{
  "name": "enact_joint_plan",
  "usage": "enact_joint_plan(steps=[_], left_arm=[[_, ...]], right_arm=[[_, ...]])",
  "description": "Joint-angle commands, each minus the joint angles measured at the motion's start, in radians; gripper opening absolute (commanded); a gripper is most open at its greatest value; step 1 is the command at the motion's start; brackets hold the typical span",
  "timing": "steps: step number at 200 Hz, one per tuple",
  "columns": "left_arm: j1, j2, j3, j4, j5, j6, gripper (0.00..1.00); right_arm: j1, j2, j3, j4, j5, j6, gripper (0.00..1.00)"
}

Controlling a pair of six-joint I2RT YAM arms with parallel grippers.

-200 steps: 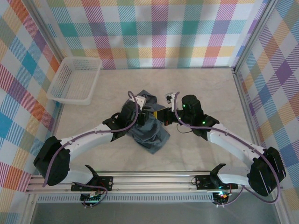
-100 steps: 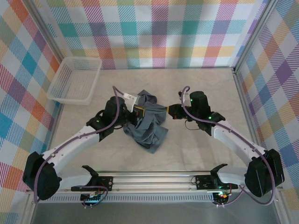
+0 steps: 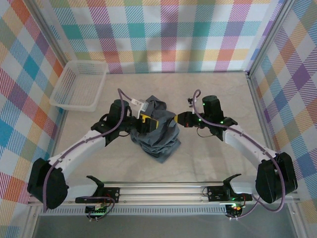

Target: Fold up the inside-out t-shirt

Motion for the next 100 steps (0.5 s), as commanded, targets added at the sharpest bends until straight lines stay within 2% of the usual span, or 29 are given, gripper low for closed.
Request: enact_joint_plan(steps=[1,18,65,75,86,100], left_arm=[[-0.003,0.1,0.05,0.025,0.101,0.002,0.66],[-0.031,0.159,0.068,-0.002,0.073,0.026,0.64],[-0.044,0.27,0.107,-0.067,-0.324,-0.038,0.64],[-0.044,0.284,0.115,-0.06,-0.349,-0.038,0.65],[-0.048,0.31,0.13,-0.057,-0.328,-0.015,0.66],[-0.1,0.354,0.178,-0.118,-0.388,0.09,0.67]], right_arm=[[0.003,-0.005,0.027,0.044,-0.086,0.017,0.0],[0.002,-0.008,0.029,0.046,-0.098,0.017,0.0],[0.003,-0.043,0.018,0.106,-0.191,0.034,0.0],[0.003,-0.055,0.015,0.121,-0.206,0.038,0.0],[0.003,-0.066,0.013,0.13,-0.21,0.043,0.0],[0.002,-0.073,0.021,0.112,-0.181,0.048,0.0]])
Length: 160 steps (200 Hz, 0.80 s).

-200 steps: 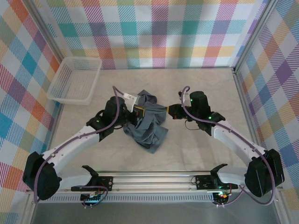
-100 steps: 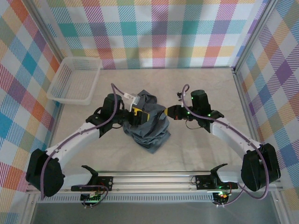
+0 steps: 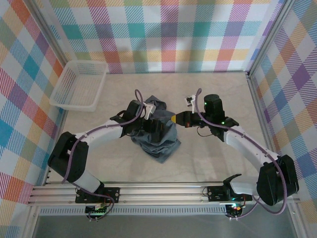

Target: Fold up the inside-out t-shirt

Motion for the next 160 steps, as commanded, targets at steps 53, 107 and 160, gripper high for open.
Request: enact_joint_plan(steps=[53,107,160], left_arm=[[-0.106,0.098,0.077,-0.066,-0.19,0.155,0.37],[0.006,-0.092,-0.008,0.018,0.098,-0.068,0.0],[0.075,-0.218,-0.066,0.147,0.316,-0.268,0.0]], right_arm=[[0.001,-0.046,0.031,-0.036,0.073,-0.002,0.0],[-0.036,-0.055,-0.015,-0.19,0.401,-0.069,0.06],[-0.069,0.143,-0.029,-0.243,0.477,-0.136,0.18]])
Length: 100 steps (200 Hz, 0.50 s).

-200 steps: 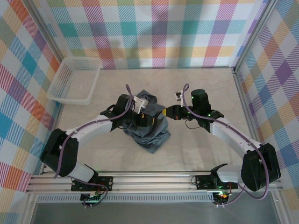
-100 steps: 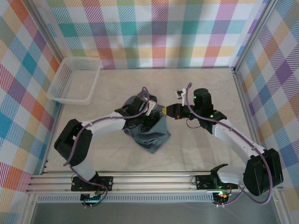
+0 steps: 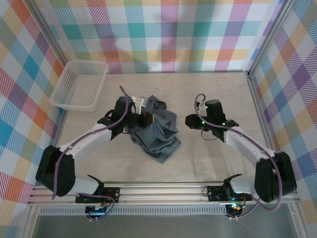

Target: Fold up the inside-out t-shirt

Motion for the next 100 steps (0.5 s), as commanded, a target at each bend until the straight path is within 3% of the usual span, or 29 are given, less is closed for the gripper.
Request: enact_joint_plan(steps=[1,36,63,82,100], left_arm=[[0.01,-0.019,-0.012,0.066,0.142,-0.112,0.0],[0.018,0.007,0.011,0.049,0.176,-0.124,0.0],[0.018,0.028,0.045,0.01,0.192,-0.109,0.0],[0.018,0.036,0.068,-0.015,0.197,-0.095,0.0],[0.018,0.039,0.078,-0.031,0.191,-0.087,0.0]], right_arm=[[-0.007,0.078,0.041,-0.094,0.038,-0.042,0.19],[0.014,-0.078,-0.038,0.006,0.001,0.03,0.38],[0.113,-0.221,-0.143,0.189,-0.031,-0.065,0.55],[0.161,-0.187,-0.134,0.242,-0.077,-0.148,0.65],[0.167,-0.101,-0.062,0.205,-0.103,-0.11,0.71]])
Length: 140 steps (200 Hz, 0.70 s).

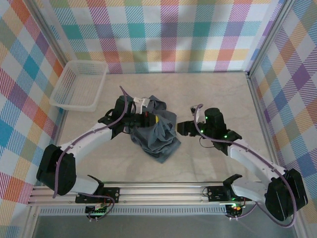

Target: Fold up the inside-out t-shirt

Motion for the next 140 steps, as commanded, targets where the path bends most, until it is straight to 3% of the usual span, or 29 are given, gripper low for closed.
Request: enact_joint_plan(steps=[1,36,61,74,90,115,140], left_arm=[[0.008,0.006,0.055,-0.03,0.028,0.017,0.0],[0.007,-0.01,0.058,-0.041,0.028,0.024,0.0],[0.007,-0.004,0.071,-0.08,0.025,0.048,0.0],[0.007,-0.004,0.072,-0.088,0.028,0.053,0.0],[0.007,-0.008,0.071,-0.089,0.029,0.056,0.0],[0.007,-0.01,0.072,-0.095,0.041,0.061,0.0],[0.007,-0.009,0.073,-0.093,0.054,0.061,0.0]], right_arm=[[0.021,0.108,0.058,0.047,-0.066,-0.044,0.71],[0.026,0.243,0.136,0.002,-0.08,-0.126,0.7],[0.027,0.259,0.122,0.06,-0.003,-0.244,0.5],[0.024,0.26,0.123,0.056,-0.007,-0.309,0.46],[0.024,0.259,0.132,0.039,-0.036,-0.385,0.49],[0.026,0.247,0.14,0.036,-0.038,-0.553,0.64],[0.026,0.256,0.134,0.119,0.057,-0.696,0.65]])
